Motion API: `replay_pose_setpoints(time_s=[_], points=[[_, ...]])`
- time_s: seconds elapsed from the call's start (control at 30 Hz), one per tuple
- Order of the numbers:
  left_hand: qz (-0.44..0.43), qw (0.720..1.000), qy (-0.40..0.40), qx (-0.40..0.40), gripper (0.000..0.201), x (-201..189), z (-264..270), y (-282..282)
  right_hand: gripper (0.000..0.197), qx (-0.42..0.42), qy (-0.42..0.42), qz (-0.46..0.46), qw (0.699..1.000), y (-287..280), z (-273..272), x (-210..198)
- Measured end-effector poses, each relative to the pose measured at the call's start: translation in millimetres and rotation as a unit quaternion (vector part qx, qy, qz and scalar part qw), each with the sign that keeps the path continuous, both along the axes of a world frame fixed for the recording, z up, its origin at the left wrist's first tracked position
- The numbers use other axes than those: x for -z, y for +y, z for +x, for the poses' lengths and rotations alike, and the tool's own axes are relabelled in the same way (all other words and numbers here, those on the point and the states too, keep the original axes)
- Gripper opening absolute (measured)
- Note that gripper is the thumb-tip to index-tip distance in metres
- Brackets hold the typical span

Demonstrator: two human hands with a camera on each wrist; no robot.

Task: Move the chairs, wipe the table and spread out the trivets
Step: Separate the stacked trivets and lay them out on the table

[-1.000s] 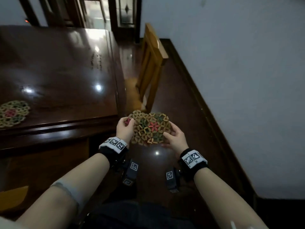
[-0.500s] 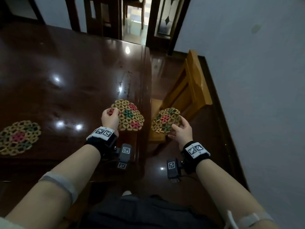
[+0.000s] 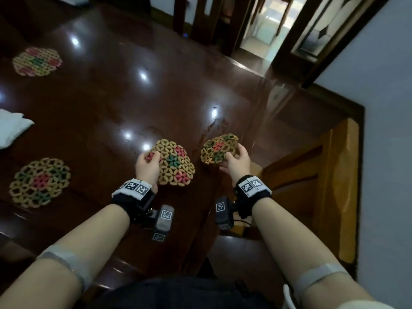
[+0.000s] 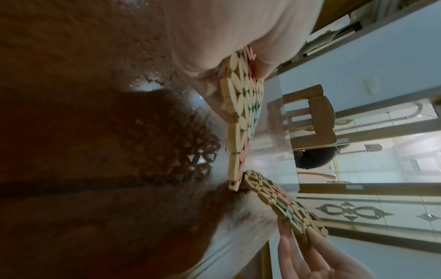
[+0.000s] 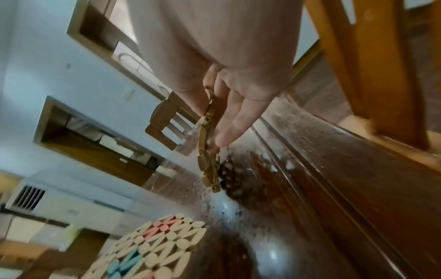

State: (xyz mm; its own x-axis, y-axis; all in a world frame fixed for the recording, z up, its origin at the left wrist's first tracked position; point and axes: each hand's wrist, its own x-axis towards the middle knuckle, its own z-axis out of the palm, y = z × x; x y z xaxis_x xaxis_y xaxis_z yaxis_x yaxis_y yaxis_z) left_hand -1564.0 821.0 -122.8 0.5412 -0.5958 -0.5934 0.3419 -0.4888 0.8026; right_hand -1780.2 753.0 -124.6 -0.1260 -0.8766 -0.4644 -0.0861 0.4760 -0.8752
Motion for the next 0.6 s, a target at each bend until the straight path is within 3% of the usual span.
replay_pose_setpoints(time_s=[0.13, 0.2, 0.33, 0.53, 0.6], points=[[0.003, 1.000, -0.015, -0.006, 0.024, 5.8, -3.4, -26.2, 0.046, -0.103, 0.106, 0.045, 0.988, -37.1, -1.0, 17.1], [0.008, 1.000, -0.017, -0.006, 0.024, 8.3, -5.8, -34.2, 0.047, -0.166, 0.218, 0.036, 0.961, -46.0, -7.7, 19.2], [0.019, 1.000, -0.012, 0.008, 0.025, 11.9, -8.4, -40.0, 0.054, -0.223, 0.350, -0.029, 0.909, -47.7, -18.5, 20.3], [0.031, 0.999, -0.016, 0.006, 0.028, 14.2, -8.6, -38.6, 0.049, -0.410, 0.407, -0.152, 0.802, -41.9, -6.3, 38.3], [0.035, 0.999, -0.019, 0.002, 0.033, 13.4, -8.7, -36.9, 0.050, -0.414, 0.414, -0.142, 0.798, -39.4, -7.2, 42.7]])
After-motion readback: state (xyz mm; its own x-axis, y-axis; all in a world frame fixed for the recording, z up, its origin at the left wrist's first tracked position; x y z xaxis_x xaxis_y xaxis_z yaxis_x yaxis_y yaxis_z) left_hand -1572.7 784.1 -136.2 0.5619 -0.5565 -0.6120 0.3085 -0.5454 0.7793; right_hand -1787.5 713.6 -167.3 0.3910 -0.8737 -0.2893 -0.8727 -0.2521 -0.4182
